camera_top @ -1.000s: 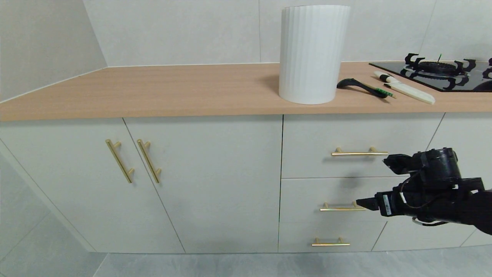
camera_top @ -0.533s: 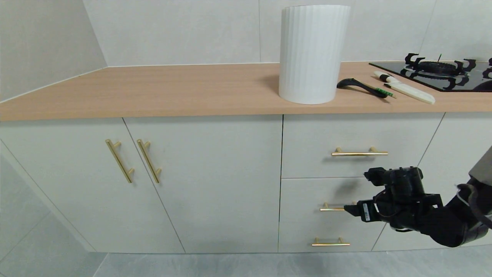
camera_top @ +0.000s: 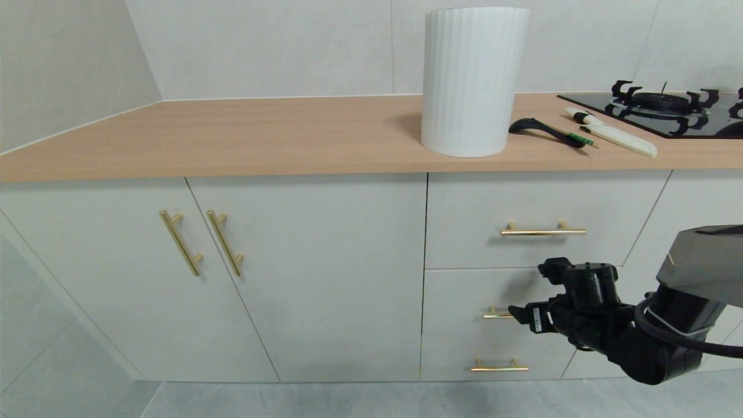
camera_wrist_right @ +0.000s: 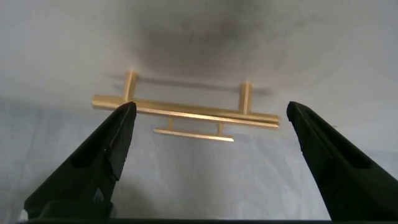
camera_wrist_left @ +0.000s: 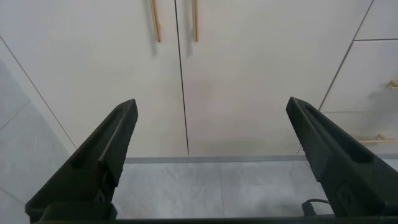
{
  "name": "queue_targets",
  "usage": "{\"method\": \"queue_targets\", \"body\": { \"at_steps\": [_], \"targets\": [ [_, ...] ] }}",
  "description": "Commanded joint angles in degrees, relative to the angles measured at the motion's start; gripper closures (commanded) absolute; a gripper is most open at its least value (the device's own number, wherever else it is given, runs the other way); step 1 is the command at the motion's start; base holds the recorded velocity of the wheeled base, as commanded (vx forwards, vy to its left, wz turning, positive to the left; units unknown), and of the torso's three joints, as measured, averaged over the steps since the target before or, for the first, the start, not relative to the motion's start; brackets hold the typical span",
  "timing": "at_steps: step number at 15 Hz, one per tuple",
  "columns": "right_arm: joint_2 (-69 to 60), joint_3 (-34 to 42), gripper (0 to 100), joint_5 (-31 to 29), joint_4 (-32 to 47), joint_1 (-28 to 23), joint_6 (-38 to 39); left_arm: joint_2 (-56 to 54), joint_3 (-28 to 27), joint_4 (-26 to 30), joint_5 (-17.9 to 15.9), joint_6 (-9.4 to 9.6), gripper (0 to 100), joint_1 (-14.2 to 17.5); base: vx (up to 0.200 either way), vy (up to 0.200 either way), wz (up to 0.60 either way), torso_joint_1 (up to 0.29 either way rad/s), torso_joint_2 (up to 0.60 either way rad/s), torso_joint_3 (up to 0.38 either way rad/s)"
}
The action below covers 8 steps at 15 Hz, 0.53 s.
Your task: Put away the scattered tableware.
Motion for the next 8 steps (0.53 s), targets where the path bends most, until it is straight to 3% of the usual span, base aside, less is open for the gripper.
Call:
{"method": "queue_targets", "body": {
  "at_steps": [1,8],
  "targets": [
    [2.0,-0.3,0,0.0,-0.6,0.1,0.5,0.1,0.0,0.1,0.0,-0.01,0,0.0,0.0,0.0,0.0,0.0,0.0,0.0],
    [8.1,-2.7,0,-4.1,-8.0,0.4,1.0,0.1,0.0,0.0,0.0,-0.01,0,0.0,0.0,0.0,0.0,0.0,0.0,0.0]
  ]
}}
